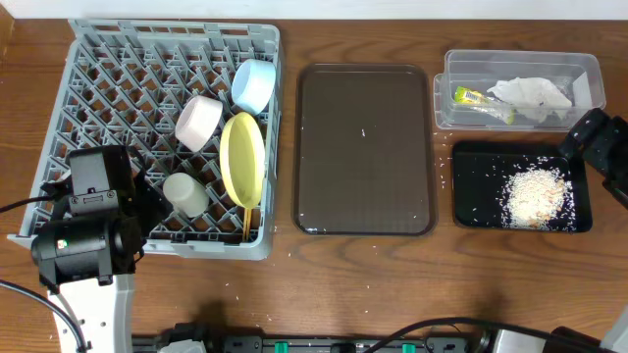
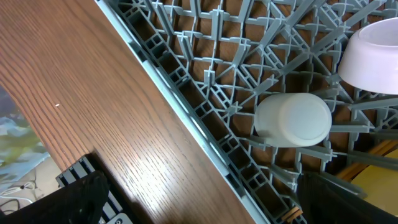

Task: Sort waste into correct bins and load items into the dishwasher
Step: 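Release the plate and withdraw the right gripper to the right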

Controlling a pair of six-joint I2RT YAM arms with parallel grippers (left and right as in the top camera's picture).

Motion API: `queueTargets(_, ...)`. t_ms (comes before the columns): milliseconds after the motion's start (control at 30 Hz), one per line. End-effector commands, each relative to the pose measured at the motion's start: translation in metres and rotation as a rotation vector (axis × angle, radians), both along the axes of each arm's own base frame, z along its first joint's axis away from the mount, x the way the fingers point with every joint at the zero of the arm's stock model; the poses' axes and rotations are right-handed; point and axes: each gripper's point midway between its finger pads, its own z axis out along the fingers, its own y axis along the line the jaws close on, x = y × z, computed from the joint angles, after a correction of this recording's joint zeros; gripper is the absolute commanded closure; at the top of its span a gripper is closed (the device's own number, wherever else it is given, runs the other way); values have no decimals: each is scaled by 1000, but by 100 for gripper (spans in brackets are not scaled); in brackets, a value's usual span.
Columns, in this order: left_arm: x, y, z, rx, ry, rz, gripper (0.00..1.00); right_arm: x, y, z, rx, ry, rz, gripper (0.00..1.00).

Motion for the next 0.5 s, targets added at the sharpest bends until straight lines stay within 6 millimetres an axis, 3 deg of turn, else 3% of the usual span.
queueTargets(0, 0, 4, 5, 18, -7, 7, 2, -2, -4, -2, -2, 9, 26, 1)
queueTargets(167, 0, 4, 6, 18, -8, 7, 2, 2, 7, -1, 10, -12, 199, 1)
queueTargets(467, 0, 4, 6, 18, -8, 7, 2, -3, 5, 0, -17, -7, 202, 1)
